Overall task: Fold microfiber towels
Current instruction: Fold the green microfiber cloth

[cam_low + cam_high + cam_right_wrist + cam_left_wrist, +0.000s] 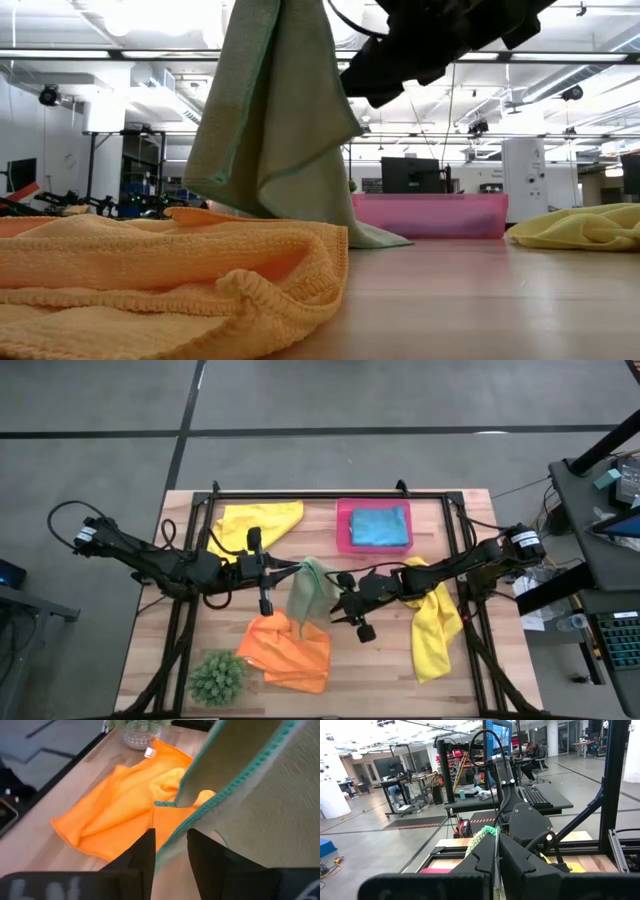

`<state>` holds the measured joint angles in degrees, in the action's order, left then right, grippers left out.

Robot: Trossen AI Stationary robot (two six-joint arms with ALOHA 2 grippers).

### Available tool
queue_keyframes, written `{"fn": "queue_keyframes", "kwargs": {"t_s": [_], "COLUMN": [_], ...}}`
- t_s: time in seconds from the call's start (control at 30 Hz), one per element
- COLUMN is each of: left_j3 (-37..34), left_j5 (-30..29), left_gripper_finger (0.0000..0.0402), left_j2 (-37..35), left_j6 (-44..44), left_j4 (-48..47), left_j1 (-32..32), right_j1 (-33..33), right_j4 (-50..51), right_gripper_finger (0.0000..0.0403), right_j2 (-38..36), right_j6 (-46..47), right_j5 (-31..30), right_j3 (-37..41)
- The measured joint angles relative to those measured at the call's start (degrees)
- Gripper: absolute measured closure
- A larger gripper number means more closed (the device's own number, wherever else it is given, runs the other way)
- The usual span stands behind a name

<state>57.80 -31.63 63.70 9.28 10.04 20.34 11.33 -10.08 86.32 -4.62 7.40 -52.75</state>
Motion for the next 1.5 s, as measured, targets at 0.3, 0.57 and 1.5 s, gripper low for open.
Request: {"fn": "queue_keyframes", "kwargs": {"t_s": [0.3,0.57,1.5], "left_j3": [0.02,0.02,0.09], "left_j5": [-0.14,-0.14,7.57], "left_gripper_finger": [0.0401,0.0401,0.0401], "left_j2": [0.0,0.0,-0.11], "left_j6": [0.0,-0.02,-10.47], "left_j4": [0.22,0.24,-14.62], "left_j1": [0.0,0.0,0.09], "right_j1": [0.15,0.15,0.79], "right_j4": [-1.0,-1.47,24.99], "right_gripper_finger": [0.0244,0.028,0.0394], "right_j2": [3.09,5.93,-29.94], "right_j6": [7.81,10.01,-1.01], "right_j5": [-5.05,-10.05,-18.08], "right_j3": [0.11,0.17,-5.45]}}
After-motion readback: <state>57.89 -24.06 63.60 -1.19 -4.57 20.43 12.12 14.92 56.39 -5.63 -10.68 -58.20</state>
